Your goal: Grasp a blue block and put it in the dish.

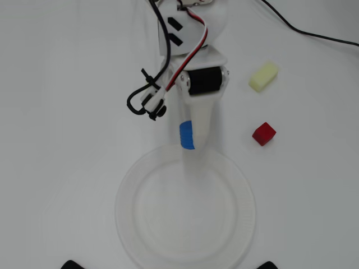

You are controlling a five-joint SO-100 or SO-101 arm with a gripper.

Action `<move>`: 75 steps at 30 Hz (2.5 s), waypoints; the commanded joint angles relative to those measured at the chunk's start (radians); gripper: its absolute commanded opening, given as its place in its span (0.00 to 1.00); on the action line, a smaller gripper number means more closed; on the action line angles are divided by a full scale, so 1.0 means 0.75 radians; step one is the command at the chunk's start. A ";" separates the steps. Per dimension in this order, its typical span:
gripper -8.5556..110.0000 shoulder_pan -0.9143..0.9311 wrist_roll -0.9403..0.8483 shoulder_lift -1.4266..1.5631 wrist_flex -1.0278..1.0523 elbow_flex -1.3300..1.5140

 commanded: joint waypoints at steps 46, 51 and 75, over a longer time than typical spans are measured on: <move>0.34 0.018 -0.102 0.055 -0.031 0.078; 0.35 0.035 -0.147 0.595 0.213 0.356; 0.23 0.074 -0.100 2.291 0.841 1.853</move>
